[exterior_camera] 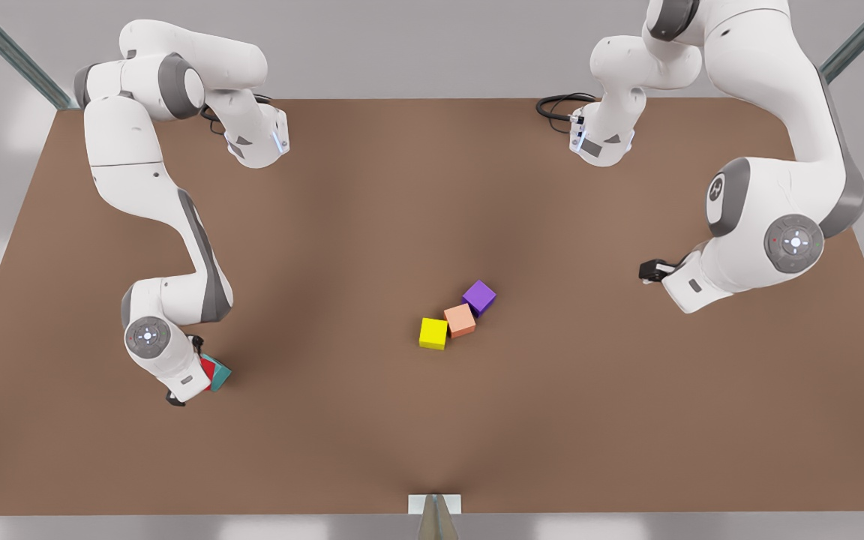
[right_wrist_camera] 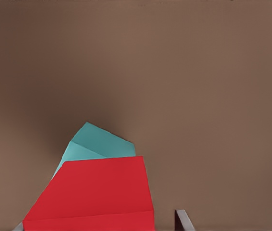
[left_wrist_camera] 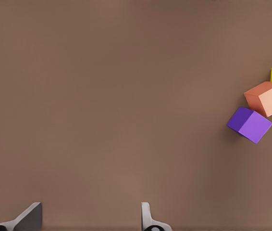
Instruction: Pick up red wooden cube and pass to hand red wooden cube and place in blue wooden cube
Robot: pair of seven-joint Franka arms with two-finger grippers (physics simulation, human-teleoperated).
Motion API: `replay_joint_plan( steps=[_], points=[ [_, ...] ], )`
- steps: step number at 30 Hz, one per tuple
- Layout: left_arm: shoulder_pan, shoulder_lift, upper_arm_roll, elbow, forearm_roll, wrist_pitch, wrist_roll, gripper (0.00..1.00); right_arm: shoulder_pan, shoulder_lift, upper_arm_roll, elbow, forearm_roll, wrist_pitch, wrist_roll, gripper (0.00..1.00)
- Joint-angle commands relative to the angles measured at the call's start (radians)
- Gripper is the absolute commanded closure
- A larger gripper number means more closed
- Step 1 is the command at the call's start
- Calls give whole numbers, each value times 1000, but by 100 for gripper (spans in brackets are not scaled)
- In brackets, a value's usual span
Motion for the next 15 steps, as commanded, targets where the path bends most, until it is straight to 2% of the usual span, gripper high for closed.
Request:
replay_joint_plan(
  steps=[1, 9, 15],
  points=[
    [0, 0, 0, 0, 2, 0, -11, 0, 0, -4, 2, 1, 0, -4, 92, 0],
    [0, 3, 0, 0, 0, 0, -11, 0, -2, -50, 5, -1, 74, -114, 34, 0],
    [0, 2, 0, 0, 0, -2, -13, 0, -2, -94, 6, 10, 204, -281, -17, 0]
  ],
)
